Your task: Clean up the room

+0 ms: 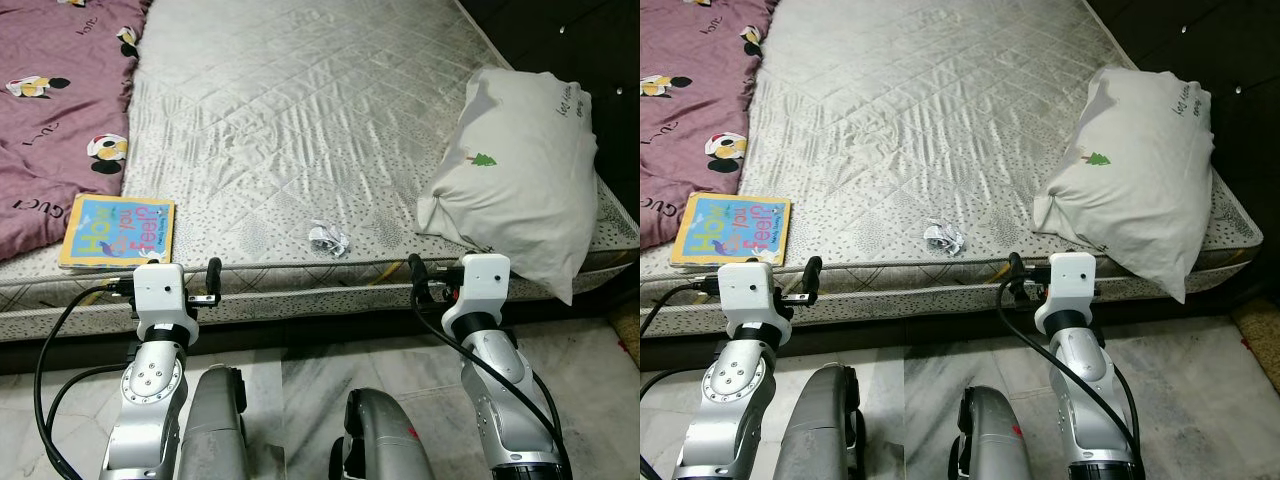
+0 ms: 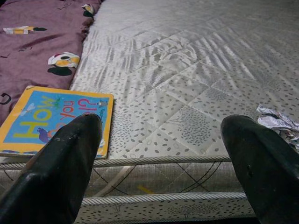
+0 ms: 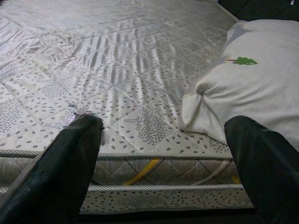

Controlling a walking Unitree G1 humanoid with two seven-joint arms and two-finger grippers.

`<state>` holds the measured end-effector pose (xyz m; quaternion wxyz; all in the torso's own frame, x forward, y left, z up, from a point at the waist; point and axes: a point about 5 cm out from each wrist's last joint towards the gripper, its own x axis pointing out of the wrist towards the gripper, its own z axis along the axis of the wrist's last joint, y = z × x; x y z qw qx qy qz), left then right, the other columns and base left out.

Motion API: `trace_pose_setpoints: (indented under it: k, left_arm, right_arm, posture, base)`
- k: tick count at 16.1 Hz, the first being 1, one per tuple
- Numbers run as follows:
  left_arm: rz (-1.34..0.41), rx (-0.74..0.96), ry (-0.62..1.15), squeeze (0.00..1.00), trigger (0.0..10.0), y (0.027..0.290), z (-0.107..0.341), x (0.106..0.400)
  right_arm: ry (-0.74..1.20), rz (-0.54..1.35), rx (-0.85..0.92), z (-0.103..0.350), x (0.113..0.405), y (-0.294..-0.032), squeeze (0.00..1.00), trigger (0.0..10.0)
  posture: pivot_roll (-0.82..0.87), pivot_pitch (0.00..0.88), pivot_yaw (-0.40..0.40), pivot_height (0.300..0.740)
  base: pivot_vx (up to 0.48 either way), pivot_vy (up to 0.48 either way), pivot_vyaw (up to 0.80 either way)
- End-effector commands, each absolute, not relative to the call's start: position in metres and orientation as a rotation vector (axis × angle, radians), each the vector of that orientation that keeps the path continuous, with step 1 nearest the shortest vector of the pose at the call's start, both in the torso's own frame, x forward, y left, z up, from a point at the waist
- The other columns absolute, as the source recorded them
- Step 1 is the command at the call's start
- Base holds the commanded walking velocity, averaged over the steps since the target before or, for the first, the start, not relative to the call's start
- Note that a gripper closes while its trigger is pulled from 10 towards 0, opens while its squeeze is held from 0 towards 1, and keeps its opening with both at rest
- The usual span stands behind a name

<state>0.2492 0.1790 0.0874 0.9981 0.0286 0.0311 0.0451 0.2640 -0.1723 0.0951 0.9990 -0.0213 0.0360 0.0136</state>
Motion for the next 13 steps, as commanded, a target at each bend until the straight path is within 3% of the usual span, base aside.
trace_pose_setpoints:
  k: [1, 13]
  left_arm:
    - [0.088, 0.059, 0.06, 0.0, 10.0, 0.1778, 0.0889, 0.2486]
    - [0.088, 0.059, 0.06, 0.0, 10.0, 0.1778, 0.0889, 0.2486]
  right_arm:
    - [0.077, 0.025, -0.042, 0.0952, 0.2629, -0.1739, 0.0, 10.0]
    - [0.077, 0.025, -0.042, 0.0952, 0.2629, -0.1739, 0.0, 10.0]
  posture:
    - [-0.01, 0.161, -0.084, 0.641]
    - [-0.01, 0.161, -0.084, 0.641]
  base:
    - [0.0, 0.0, 0.0]
    - [0.0, 0.0, 0.0]
